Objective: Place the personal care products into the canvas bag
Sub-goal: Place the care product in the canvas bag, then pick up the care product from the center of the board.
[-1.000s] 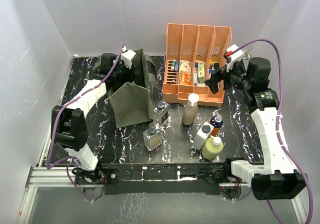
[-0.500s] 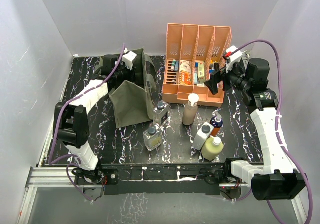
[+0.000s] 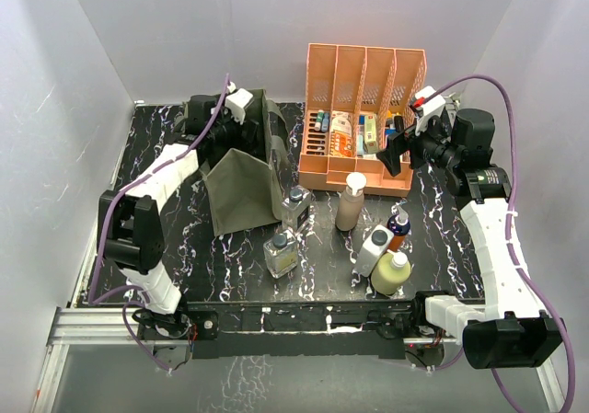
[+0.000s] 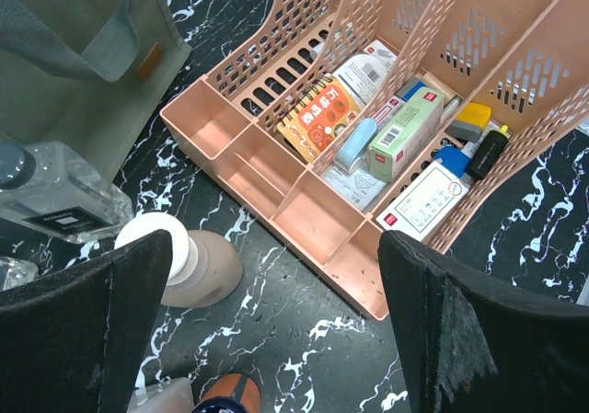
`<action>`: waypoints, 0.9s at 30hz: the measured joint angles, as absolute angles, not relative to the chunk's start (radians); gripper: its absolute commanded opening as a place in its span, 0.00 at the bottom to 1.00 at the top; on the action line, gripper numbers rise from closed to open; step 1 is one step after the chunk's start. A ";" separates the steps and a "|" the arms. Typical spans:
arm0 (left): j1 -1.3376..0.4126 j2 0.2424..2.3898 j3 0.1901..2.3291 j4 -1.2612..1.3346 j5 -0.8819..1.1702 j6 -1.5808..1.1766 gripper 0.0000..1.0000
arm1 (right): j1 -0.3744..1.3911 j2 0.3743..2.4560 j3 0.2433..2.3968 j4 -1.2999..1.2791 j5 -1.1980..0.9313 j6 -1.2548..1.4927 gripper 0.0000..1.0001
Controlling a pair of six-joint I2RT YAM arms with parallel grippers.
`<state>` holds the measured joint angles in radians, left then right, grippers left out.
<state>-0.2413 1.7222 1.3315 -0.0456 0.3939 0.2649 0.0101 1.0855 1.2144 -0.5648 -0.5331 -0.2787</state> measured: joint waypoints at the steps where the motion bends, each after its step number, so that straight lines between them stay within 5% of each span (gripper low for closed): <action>1: -0.242 1.719 1.338 -0.047 0.395 0.262 0.81 | 0.010 1.085 1.214 -0.565 -0.533 -0.279 0.99; 7: -0.245 1.673 1.383 -0.087 0.394 0.253 0.92 | 0.010 1.086 1.214 -0.565 -0.533 -0.279 0.99; 18: -0.244 1.464 1.502 -0.218 0.358 0.220 0.92 | 0.010 1.086 1.215 -0.566 -0.531 -0.278 0.99; 27: -0.265 1.271 1.597 -0.457 0.520 0.234 0.92 | 0.010 1.096 1.235 -0.579 -0.537 -0.281 0.99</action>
<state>-0.2646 1.2713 1.5974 -0.4572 0.5201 0.2344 0.0101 1.0962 1.2350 -0.5785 -0.5365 -0.2806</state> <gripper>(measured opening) 0.924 0.987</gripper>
